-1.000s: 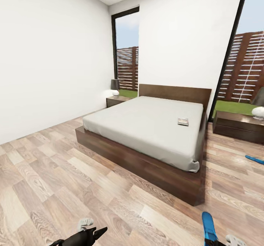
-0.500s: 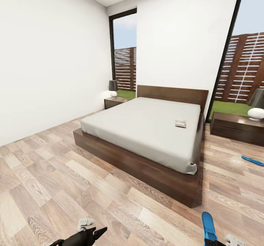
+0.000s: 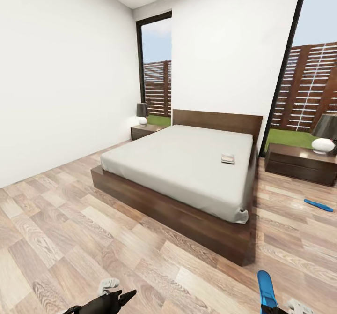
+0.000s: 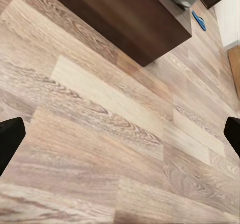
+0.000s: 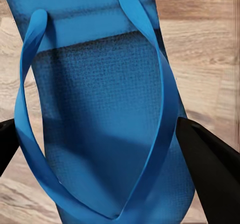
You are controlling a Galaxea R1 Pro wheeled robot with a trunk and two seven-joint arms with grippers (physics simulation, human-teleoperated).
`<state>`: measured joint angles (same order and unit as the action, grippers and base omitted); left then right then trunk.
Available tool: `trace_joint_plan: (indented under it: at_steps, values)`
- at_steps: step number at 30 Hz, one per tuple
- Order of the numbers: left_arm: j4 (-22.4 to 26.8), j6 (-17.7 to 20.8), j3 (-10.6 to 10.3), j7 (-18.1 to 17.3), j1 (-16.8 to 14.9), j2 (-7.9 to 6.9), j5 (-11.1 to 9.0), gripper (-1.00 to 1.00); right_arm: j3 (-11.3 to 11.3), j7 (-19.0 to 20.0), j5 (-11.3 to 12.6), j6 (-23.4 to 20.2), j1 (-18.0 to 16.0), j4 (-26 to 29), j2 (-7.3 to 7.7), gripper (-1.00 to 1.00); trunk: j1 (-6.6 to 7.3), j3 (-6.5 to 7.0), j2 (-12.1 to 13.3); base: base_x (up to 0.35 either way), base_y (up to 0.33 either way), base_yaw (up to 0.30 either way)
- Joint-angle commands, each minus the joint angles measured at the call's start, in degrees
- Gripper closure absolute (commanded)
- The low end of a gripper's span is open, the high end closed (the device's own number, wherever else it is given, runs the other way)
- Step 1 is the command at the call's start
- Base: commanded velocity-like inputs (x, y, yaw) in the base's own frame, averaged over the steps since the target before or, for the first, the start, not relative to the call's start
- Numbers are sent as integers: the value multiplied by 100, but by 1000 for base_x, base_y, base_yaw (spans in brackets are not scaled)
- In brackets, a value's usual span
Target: In the bedroom, move the book from the bed onto either nightstand, and place the two sandals side by side next to the bed.
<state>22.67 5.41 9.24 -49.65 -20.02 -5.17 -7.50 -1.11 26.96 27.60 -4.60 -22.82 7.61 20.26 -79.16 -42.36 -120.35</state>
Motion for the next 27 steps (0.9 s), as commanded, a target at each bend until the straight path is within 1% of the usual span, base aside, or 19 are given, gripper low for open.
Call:
trace_joint_plan:
  at_steps: [1,27]
  values:
    - [1,57,16,-28,-2,2,-32,-100,-12,24,44,-48,-3,4,0,100,1,-6,-3,0,0,-246]
    - [1,40,8,-4,7,7,-32,-100,-20,28,44,-50,-3,4,4,100,1,-6,-3,0,0,-280]
